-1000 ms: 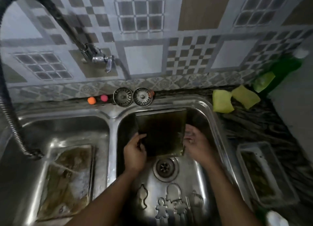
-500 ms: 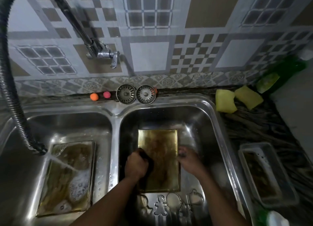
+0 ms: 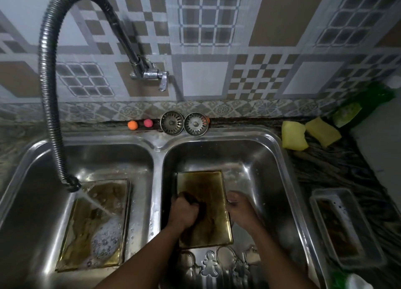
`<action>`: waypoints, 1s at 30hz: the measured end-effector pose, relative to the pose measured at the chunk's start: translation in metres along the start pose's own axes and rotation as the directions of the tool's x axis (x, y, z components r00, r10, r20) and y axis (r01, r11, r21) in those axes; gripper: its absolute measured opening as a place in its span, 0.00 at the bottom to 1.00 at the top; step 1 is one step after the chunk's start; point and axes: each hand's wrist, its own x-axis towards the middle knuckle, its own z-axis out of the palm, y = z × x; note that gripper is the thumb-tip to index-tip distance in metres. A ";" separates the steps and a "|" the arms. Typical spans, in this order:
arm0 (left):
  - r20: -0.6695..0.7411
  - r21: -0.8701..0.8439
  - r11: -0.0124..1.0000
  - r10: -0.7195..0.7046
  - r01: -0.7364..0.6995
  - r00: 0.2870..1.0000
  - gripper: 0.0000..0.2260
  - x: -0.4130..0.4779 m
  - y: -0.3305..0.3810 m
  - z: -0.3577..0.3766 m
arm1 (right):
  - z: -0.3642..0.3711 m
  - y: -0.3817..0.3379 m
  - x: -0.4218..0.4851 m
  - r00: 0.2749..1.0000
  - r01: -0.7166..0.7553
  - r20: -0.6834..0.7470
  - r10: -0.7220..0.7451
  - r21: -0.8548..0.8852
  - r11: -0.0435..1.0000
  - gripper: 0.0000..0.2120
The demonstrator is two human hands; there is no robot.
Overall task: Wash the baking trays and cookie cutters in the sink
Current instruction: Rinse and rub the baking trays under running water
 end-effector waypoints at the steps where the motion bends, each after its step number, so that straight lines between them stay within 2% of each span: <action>1: 0.000 -0.007 1.000 0.022 -0.022 1.000 0.28 -0.008 0.008 -0.003 | -0.003 -0.001 -0.001 0.999 -0.010 -0.034 0.009 -0.005 1.000 0.12; 3: -0.051 -0.048 0.996 0.075 -0.078 0.996 0.23 -0.026 0.028 -0.012 | -0.005 -0.007 0.001 0.996 0.029 -0.078 -0.031 -0.036 0.999 0.14; 5: -0.145 -0.136 0.970 0.181 -0.201 0.973 0.21 -0.043 0.047 -0.029 | -0.002 -0.031 0.000 0.990 0.101 -0.093 -0.109 -0.080 0.992 0.14; 9: -0.346 -0.219 0.874 0.346 -0.433 0.872 0.21 -0.064 0.054 -0.079 | 0.017 -0.106 -0.010 0.974 0.178 -0.147 -0.174 0.009 0.984 0.14; 11: -0.416 -0.218 0.841 0.379 -0.495 0.827 0.22 -0.074 0.045 -0.101 | 0.034 -0.138 -0.017 0.965 0.222 -0.156 -0.210 0.066 0.973 0.14; 13: -0.463 -0.207 0.850 0.352 -0.485 0.814 0.21 -0.082 0.028 -0.123 | 0.057 -0.169 -0.027 0.959 0.255 -0.148 -0.242 0.075 0.964 0.13; 16: -0.500 -0.189 0.880 0.295 -0.435 0.814 0.13 -0.089 -0.006 -0.154 | 0.102 -0.203 -0.035 0.951 0.292 -0.114 -0.286 0.036 0.956 0.12; 21: -0.498 -0.135 0.944 0.199 -0.302 0.844 0.04 -0.096 -0.075 -0.196 | 0.176 -0.219 -0.064 0.969 0.248 0.003 -0.248 -0.057 0.967 0.15; 25: -0.412 -0.053 0.983 0.137 -0.173 0.901 0.15 -0.094 -0.143 -0.219 | 0.233 -0.191 -0.083 0.992 0.116 0.069 -0.106 -0.170 0.979 0.14; 28: -0.405 0.051 0.998 0.049 -0.031 0.913 0.14 -0.087 -0.182 -0.236 | 0.269 -0.175 -0.088 0.992 0.061 0.121 -0.040 -0.167 0.984 0.07; 30: -0.363 0.074 0.997 0.038 -0.012 0.931 0.12 -0.076 -0.203 -0.243 | 0.287 -0.165 -0.086 0.992 0.037 0.121 -0.019 -0.145 0.989 0.05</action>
